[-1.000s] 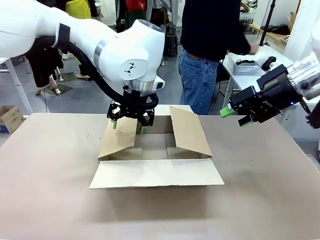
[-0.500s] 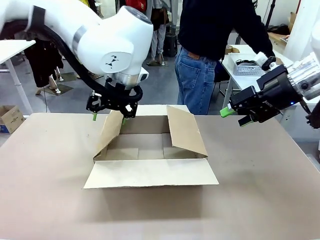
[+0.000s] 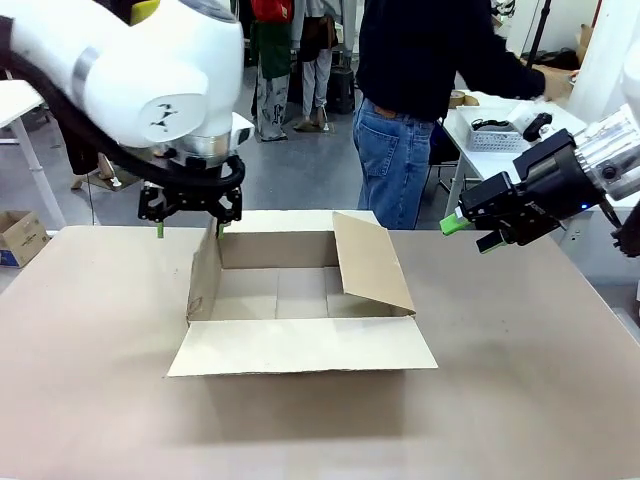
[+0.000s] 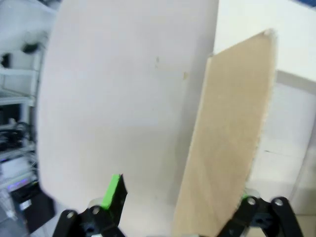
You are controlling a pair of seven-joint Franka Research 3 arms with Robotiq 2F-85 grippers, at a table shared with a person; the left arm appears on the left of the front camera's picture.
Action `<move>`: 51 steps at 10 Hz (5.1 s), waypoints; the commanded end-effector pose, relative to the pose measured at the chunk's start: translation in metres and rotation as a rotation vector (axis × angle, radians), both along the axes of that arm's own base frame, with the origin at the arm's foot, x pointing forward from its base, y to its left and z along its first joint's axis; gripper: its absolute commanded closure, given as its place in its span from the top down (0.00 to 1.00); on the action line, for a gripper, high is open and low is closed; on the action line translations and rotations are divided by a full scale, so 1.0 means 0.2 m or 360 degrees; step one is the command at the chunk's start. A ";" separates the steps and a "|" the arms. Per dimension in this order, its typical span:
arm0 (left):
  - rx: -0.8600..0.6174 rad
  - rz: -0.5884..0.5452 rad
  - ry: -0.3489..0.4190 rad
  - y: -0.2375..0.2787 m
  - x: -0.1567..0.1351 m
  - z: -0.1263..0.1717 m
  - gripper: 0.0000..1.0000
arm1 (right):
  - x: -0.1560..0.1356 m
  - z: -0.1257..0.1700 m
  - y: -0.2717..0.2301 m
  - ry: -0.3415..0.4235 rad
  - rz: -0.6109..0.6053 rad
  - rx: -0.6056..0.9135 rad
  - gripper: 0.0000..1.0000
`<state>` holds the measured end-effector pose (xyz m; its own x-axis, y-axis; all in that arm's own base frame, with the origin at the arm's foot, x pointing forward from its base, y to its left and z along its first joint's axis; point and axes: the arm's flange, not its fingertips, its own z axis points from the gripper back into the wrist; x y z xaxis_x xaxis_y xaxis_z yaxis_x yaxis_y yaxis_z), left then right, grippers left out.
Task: Pack the gift set into the box.
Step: Place both hands on the side flaps of the Package Box and spread them outward.
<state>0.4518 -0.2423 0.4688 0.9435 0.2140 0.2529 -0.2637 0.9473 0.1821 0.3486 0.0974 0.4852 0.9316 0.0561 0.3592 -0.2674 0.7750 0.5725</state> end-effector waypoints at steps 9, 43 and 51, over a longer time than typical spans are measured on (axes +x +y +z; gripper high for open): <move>-0.0971 -0.0040 -0.0056 0.77 -0.18 -0.34 1.00 | -0.01 0.00 0.00 0.0020 -0.0013 -0.0016 1.00; -0.0998 -0.0008 -0.0134 0.80 -0.16 -0.28 1.00 | 0.68 -0.36 1.41 0.0074 0.0046 -0.1454 1.00; -0.0998 -0.0008 -0.0134 0.80 -0.16 -0.28 1.00 | 0.58 0.00 0.87 0.0081 -0.0191 -0.1220 1.00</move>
<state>0.4202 -0.0813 0.4120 0.9291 0.3327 0.1613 -0.2324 0.8648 -0.4451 0.4733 0.2986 0.4879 0.9613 0.1748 0.2129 -0.1362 0.9734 -0.1843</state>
